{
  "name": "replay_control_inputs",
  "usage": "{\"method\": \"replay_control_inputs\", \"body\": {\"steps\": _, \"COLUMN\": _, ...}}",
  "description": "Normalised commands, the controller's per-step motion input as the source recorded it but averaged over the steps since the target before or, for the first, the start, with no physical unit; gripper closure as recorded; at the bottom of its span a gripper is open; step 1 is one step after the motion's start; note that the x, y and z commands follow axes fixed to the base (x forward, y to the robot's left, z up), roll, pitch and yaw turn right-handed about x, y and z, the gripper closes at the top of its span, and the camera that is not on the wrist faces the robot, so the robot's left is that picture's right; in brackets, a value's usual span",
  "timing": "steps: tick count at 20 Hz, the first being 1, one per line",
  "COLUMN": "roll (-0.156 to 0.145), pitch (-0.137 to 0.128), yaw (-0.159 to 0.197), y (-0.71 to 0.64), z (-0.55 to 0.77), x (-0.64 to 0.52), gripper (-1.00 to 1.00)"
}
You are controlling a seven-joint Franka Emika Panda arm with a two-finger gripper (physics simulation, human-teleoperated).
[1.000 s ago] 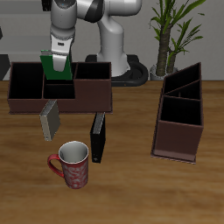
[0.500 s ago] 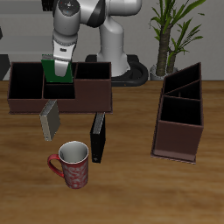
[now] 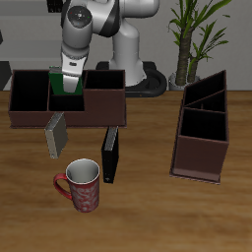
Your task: Place the green book into the back desk caddy's back compartment
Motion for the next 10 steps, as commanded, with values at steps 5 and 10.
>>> {"method": "replay_control_inputs", "body": {"steps": 5, "roll": -0.005, "pitch": 0.017, "yaw": -0.042, "y": 0.06, "z": -0.12, "x": 0.11, "gripper": -1.00}}
{"method": "replay_control_inputs", "body": {"steps": 10, "roll": -0.006, "pitch": -0.014, "yaw": -0.038, "y": -0.03, "z": 0.08, "x": 0.02, "gripper": -1.00}}
